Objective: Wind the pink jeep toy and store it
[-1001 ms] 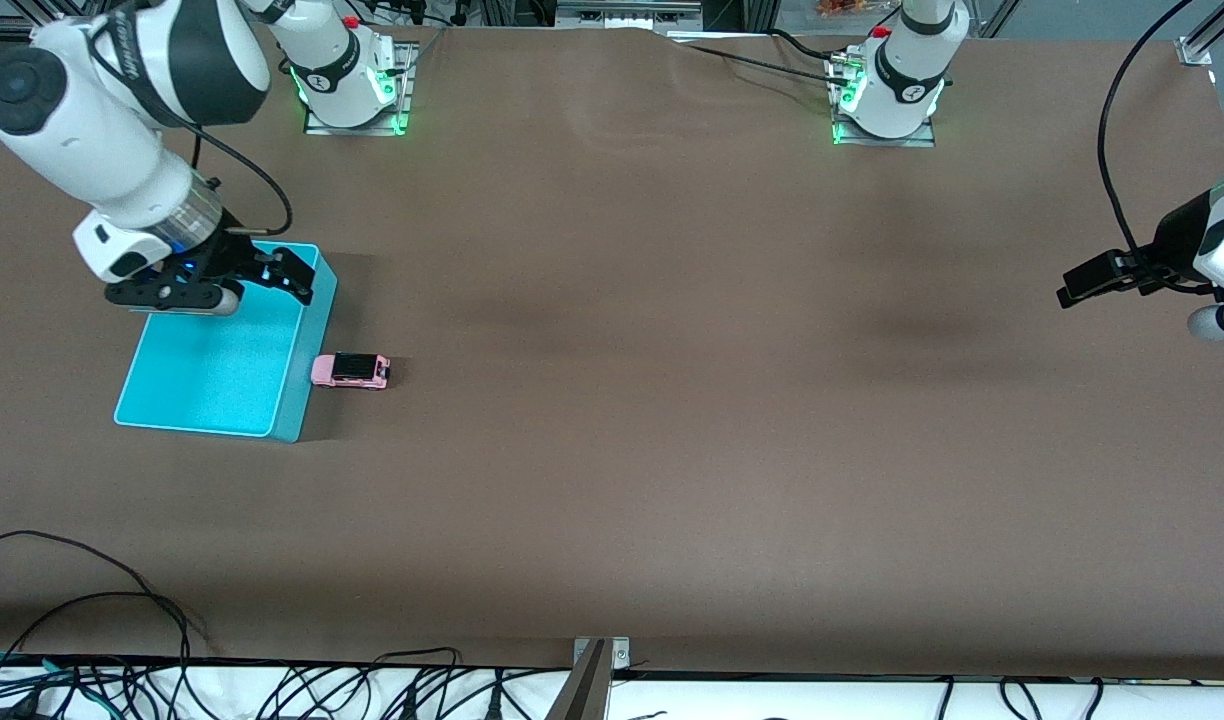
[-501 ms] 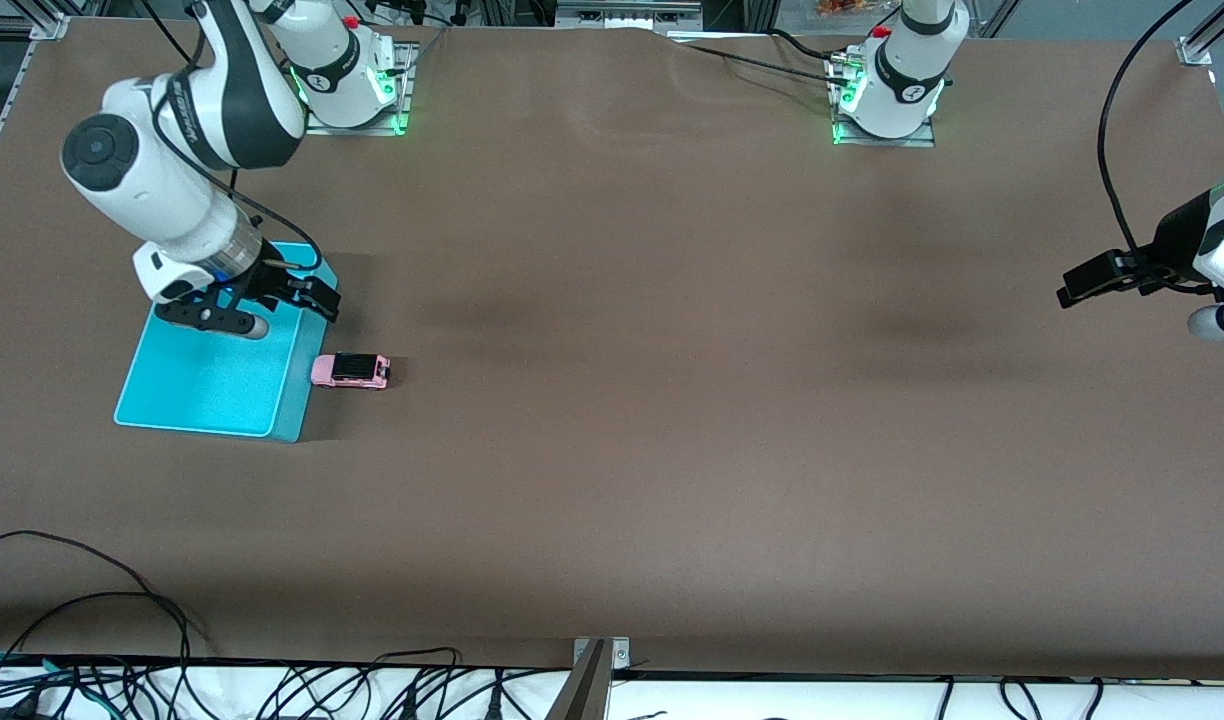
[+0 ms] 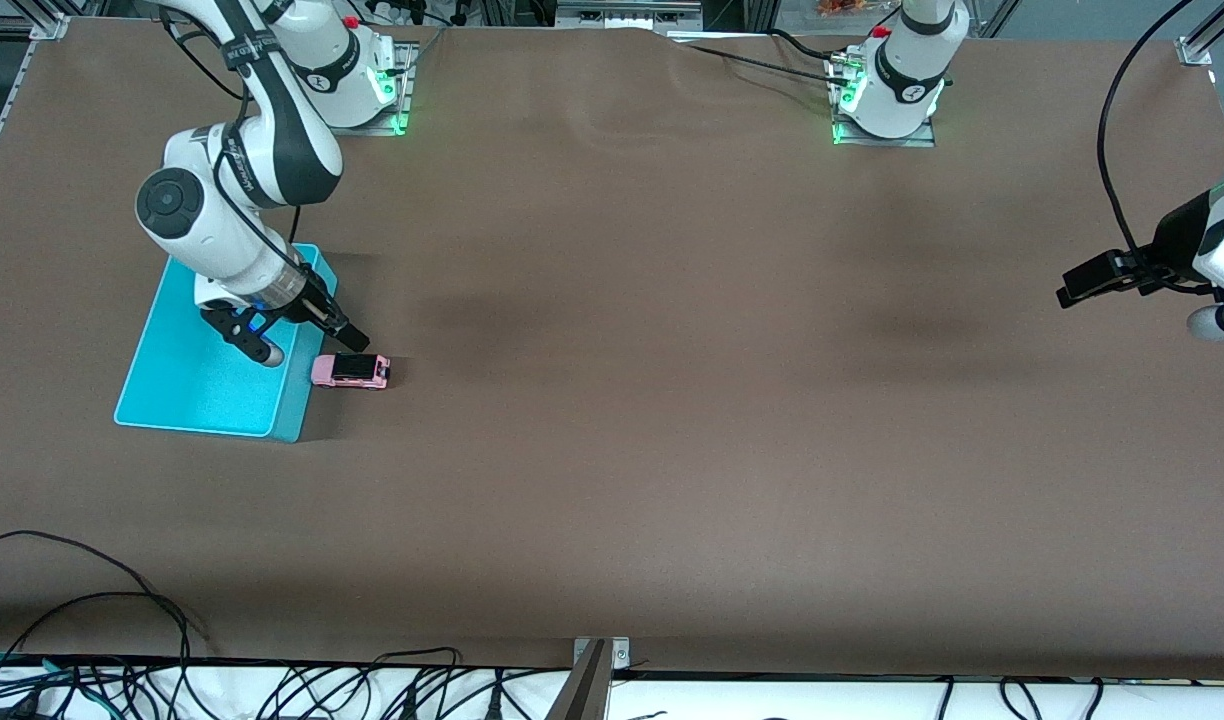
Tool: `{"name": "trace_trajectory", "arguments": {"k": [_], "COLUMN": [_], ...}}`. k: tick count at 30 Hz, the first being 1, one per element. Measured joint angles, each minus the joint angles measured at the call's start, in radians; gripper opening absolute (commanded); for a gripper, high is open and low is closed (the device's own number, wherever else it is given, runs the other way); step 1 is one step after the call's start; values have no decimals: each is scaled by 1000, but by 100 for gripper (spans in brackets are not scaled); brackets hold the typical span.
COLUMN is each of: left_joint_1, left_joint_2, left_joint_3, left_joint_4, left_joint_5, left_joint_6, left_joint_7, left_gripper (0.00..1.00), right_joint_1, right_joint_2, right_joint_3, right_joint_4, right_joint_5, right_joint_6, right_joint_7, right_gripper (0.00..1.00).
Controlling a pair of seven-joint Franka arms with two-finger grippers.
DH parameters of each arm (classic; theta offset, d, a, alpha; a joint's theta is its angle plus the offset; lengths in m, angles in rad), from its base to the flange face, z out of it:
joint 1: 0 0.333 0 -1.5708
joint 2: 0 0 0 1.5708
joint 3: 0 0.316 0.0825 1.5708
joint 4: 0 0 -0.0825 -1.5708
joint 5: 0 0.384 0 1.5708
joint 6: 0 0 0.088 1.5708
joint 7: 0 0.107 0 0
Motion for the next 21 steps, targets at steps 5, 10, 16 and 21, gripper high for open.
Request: {"name": "trace_trajectory", "arguments": {"k": [5, 10, 16, 21], "left_joint_1": [0, 0, 0, 0], "left_joint_2": [0, 0, 0, 0], "left_joint_3": [0, 0, 0, 0], "left_joint_4": [0, 0, 0, -1], "left_joint_5": [0, 0, 0, 0], "left_joint_6": [0, 0, 0, 0], "left_joint_7": [0, 0, 0, 0], "left_gripper": [100, 100, 100, 100], "right_joint_1": [0, 0, 0, -1], "right_joint_2": [33, 68, 109, 124], "right_joint_3": [0, 0, 0, 0], "right_joint_4": [0, 0, 0, 0], "right_joint_5": [-41, -137, -213, -216], "right_joint_6": [0, 1, 30, 54], "right_joint_7": [171, 359, 505, 547], "right_gripper": [100, 100, 100, 100]}}
